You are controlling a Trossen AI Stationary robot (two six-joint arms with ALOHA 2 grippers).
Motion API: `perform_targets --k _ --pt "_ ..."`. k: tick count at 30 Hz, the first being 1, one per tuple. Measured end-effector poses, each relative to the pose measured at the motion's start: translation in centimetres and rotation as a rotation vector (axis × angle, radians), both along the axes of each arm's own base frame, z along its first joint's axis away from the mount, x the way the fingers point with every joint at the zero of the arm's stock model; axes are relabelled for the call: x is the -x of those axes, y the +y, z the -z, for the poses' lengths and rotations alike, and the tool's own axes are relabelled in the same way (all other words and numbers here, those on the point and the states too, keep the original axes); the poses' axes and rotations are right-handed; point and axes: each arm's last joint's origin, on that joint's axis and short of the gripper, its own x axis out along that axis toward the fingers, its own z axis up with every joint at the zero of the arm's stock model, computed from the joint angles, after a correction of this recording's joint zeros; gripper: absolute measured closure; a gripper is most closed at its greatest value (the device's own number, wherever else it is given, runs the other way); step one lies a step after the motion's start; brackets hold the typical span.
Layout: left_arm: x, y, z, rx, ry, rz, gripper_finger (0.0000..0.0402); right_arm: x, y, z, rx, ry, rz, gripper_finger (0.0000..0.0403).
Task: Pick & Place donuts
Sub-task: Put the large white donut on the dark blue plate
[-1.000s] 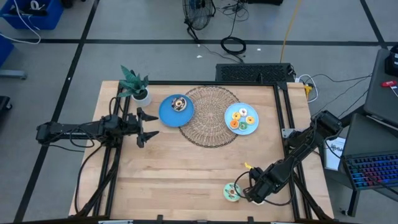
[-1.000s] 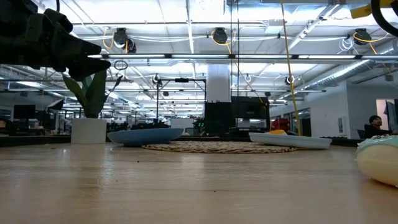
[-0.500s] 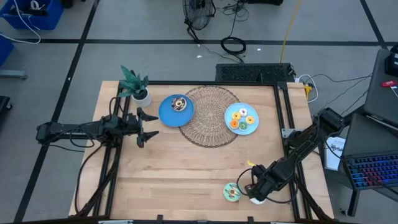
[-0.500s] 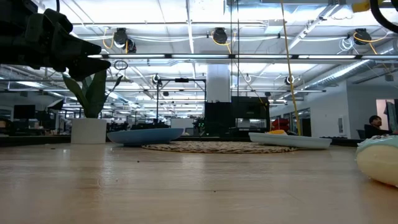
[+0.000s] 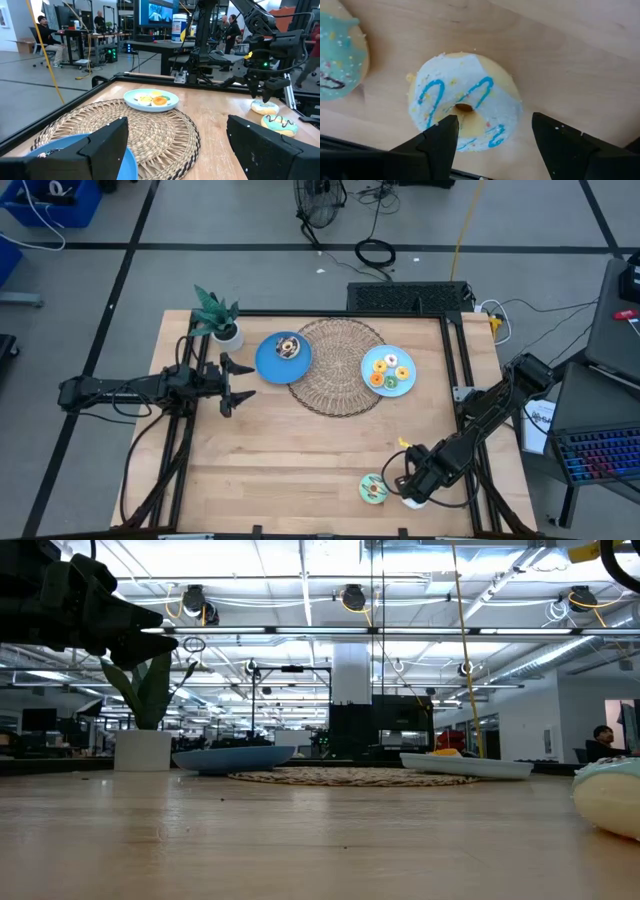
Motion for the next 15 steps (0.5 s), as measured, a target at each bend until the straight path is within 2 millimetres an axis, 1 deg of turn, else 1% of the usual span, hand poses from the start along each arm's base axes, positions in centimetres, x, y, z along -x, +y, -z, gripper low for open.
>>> perform_targets --k 5,10,15 --pt "0.0 0.0 0.0 0.0 0.0 0.0 0.0066 0.1 0.2 0.0 -0.009 -0.009 -0.011 0.0161" --pt "0.0 0.0 0.0 0.0 0.0 0.0 0.0066 0.9 0.1 1.1 0.004 0.007 -0.017 0.0161" --pt "0.0 0.0 0.0 0.0 0.001 0.0 0.0066 1.1 -0.1 1.9 -0.005 0.001 -0.006 0.0161"
